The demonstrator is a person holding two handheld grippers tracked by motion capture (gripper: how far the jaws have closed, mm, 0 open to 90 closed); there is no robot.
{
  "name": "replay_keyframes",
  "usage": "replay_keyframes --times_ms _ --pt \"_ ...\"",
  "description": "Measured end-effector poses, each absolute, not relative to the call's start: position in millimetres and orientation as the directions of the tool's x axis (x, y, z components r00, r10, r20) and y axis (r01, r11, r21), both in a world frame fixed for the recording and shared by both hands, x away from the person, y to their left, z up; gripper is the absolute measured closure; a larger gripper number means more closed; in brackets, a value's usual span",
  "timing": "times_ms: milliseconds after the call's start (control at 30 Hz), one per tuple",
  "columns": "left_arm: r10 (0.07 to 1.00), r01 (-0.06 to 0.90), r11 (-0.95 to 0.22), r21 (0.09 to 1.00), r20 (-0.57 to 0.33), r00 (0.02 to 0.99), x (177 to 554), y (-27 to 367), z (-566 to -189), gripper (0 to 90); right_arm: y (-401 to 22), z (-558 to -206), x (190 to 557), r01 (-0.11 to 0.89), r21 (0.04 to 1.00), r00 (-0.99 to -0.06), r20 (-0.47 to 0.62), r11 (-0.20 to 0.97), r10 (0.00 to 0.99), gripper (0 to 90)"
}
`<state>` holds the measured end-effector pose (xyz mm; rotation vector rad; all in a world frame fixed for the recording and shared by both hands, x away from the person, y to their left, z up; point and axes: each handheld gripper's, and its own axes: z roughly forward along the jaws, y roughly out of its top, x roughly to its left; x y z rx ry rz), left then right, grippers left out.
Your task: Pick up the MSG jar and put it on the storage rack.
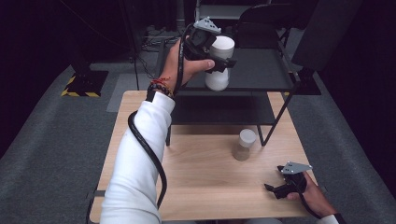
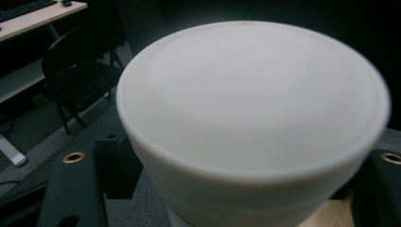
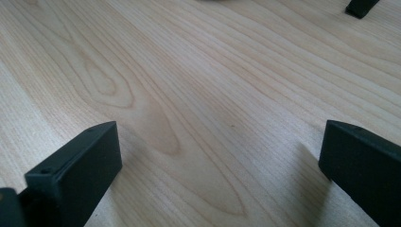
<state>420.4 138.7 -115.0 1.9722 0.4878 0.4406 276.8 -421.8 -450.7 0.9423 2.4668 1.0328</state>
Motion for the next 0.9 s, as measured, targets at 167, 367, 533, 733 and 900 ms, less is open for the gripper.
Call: replay_keyframes --times_ms 167,367,533,733,900 --pt "0.528 0.157 -0.409 0.899 0.093 0.844 420.9 137.1 -120.1 17.1 -421.8 -450.6 276.9 0.455 0.719 -0.738 -0.025 0.525 0.674 0.0" --pt "0.542 0.166 -0.404 0.9 0.089 0.836 418.3 139.1 -125.1 4.6 -421.9 -450.6 276.9 0.456 0.719 -0.738 -0.025 0.525 0.675 0.0" --pt "0.554 0.173 -0.411 0.895 0.095 0.827 414.8 139.9 -125.4 3.2 -421.8 -450.6 276.9 0.456 0.719 -0.738 -0.025 0.525 0.675 0.0" --pt "0.564 0.179 -0.41 0.895 0.095 0.82 411.4 142.1 -126.9 2.8 -421.8 -450.6 276.8 0.456 0.719 -0.738 -0.025 0.525 0.675 0.0" --pt "0.566 0.181 -0.393 0.901 0.083 0.82 407.7 149.2 -129.5 2.0 -421.8 -450.6 276.9 0.456 0.719 -0.738 -0.025 0.525 0.675 0.0"
